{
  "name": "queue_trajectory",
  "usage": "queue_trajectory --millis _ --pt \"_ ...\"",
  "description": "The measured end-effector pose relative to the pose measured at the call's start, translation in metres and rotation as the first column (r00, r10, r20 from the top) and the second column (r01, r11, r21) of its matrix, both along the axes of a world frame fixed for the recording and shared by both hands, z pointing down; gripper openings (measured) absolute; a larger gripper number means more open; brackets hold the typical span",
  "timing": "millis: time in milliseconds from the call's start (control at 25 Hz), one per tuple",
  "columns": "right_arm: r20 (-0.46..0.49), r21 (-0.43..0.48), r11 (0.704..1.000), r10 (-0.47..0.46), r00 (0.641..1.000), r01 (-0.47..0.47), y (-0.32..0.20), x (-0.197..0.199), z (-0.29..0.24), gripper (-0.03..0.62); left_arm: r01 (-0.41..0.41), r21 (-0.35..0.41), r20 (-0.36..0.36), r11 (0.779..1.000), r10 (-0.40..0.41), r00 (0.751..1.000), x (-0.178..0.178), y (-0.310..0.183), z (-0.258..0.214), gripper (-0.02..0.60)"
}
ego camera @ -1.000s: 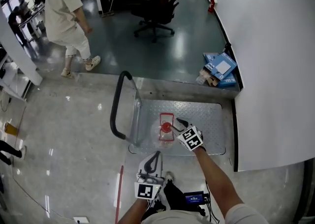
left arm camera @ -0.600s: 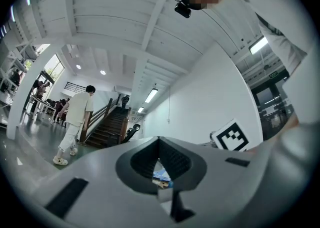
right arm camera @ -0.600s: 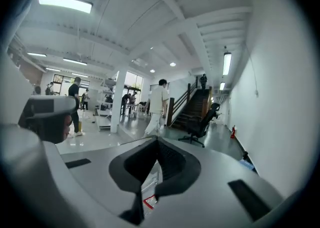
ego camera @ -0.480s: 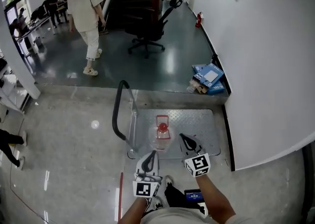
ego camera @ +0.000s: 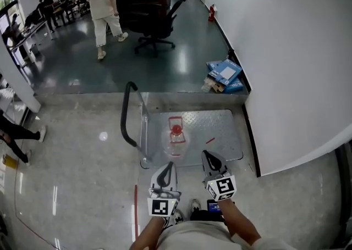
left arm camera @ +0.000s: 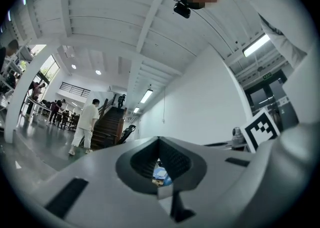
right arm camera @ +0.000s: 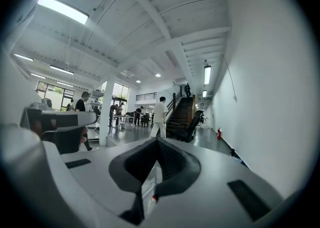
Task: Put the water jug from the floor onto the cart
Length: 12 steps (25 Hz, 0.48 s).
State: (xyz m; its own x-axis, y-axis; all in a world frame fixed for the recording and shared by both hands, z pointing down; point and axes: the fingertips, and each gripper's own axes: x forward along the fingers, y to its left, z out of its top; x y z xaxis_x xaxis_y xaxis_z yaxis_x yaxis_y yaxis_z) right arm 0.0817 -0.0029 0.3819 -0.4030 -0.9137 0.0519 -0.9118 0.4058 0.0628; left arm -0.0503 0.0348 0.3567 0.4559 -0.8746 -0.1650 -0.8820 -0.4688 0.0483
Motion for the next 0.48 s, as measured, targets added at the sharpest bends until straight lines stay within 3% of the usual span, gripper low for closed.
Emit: queue_trajectory --millis 200,480 --pt "-0.005 0.01 1.0 -0.001 1.0 0.001 -0.001 0.009 -0.006 0.012 0.009 0.006 0.012 1.0 -0.009 1.0 0.009 -0.006 -0.005 0.003" --pt "-0.013 0.023 1.0 -0.022 1.0 0.022 -0.011 0.021 -0.002 0.012 0.007 -0.047 0.02 0.999 -0.006 1.0 0.026 -0.02 -0.002 0.003"
